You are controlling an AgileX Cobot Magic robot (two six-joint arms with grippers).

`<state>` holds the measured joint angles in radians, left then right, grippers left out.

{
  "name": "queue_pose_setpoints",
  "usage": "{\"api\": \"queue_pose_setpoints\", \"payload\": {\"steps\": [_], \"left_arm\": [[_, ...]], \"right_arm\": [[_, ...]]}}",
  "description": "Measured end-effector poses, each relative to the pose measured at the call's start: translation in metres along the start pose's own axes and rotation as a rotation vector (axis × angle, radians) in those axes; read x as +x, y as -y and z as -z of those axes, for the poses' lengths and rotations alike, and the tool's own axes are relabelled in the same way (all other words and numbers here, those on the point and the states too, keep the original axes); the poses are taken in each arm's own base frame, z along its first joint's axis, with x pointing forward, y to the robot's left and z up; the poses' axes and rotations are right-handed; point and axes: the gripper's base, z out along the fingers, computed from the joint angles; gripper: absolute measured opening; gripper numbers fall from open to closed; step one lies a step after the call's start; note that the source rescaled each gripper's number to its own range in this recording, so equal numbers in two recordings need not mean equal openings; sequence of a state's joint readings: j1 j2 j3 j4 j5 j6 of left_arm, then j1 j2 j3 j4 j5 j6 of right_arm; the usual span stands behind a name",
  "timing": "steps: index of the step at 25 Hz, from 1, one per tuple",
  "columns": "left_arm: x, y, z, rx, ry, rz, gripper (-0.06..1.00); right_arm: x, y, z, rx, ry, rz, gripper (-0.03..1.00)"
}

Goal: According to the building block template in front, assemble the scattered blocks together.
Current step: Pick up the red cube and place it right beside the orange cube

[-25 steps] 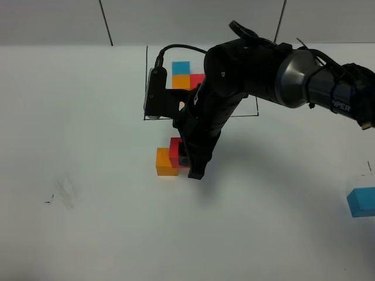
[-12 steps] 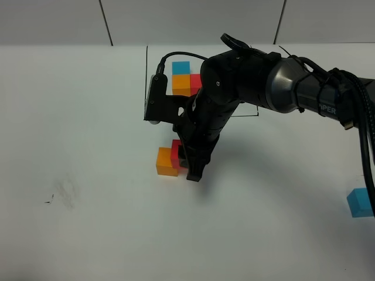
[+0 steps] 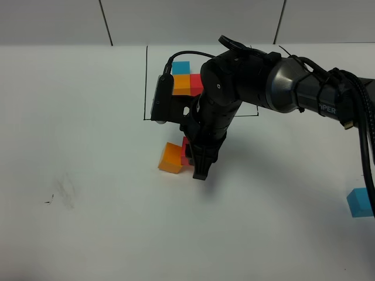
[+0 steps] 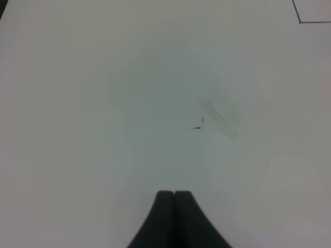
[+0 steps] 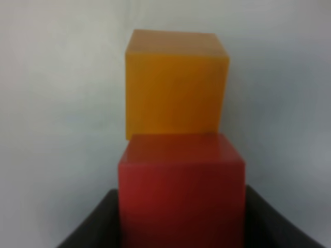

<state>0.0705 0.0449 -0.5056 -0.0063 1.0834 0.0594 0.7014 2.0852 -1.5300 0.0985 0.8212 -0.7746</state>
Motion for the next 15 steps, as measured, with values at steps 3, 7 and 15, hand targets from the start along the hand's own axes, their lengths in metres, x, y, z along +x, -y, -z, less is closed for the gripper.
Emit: {"api": "queue_pose_setpoints", "payload": {"steps": [3,7,15], "left_arm": [[0.0,0.0,0.0,0.0,0.0,0.0,0.0],[0.0,0.0,0.0,0.0,0.0,0.0,0.0],[0.0,0.0,0.0,0.0,0.0,0.0,0.0]], "right_arm": [[0.0,0.0,0.0,0.0,0.0,-0.002,0.43],[-0.0003,-0.0003,0.0,-0.003,0.003,-0.006,0.43],[-0.0005,-0.0005,0.0,-0.006,0.006,-0.01,0.43]]}}
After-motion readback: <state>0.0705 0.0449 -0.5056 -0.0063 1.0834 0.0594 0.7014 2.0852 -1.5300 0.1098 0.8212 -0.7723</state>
